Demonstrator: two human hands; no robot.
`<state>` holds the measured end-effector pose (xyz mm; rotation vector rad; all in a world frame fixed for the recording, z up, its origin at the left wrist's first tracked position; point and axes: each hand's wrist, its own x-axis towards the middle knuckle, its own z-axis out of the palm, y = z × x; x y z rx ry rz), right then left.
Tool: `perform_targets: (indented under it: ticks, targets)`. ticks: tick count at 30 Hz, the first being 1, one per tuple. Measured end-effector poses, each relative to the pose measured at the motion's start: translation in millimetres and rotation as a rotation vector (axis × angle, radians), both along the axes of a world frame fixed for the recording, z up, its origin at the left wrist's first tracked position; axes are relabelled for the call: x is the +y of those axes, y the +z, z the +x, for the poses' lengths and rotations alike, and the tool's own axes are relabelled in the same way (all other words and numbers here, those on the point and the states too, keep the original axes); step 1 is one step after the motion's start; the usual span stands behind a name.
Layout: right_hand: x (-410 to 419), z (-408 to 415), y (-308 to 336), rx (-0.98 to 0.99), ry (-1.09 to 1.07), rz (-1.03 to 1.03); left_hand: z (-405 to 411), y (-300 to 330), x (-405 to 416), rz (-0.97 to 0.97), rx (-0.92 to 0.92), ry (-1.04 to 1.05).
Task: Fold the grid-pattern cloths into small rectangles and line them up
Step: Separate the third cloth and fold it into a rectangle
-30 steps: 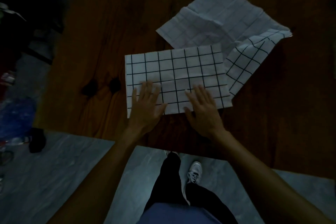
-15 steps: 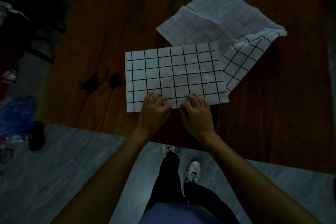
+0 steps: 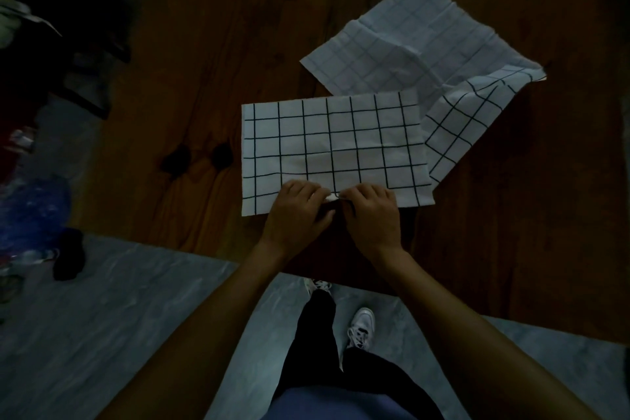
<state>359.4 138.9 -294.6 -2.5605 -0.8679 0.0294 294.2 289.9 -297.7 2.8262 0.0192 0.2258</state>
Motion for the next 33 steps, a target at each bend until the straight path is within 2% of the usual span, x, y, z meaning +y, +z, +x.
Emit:
perform_targets:
  ticks: [9, 13, 15, 18, 23, 27, 30, 33]
  targets:
    - [5, 10, 22, -0.002, -0.01, 0.051, 9, 24, -9, -0.05, -0.087, 0.098]
    - [-1, 23, 42, -0.021, -0.074, 0.111, 7, 42, -25, -0.247, 0.005, 0.144]
    - [-7, 31, 53, -0.011, -0.099, 0.148, 9, 58, -33, -0.429, 0.023, 0.225]
    - [-18, 44, 73, -0.024, -0.073, 0.195, 19, 83, -35, -0.59, 0.009, 0.383]
    - [-43, 61, 115, -0.098, 0.036, 0.262, 40, 113, -28, -0.671, 0.027, 0.583]
    - [-68, 66, 144, -0.037, 0.058, 0.325, 58, 115, -30, -0.784, 0.162, 0.646]
    - [-87, 67, 161, 0.053, 0.034, 0.412, 69, 109, -42, -0.787, 0.322, 0.66]
    - [-103, 64, 175, 0.15, -0.008, 0.496, 77, 106, -59, -0.995, 0.421, 0.702]
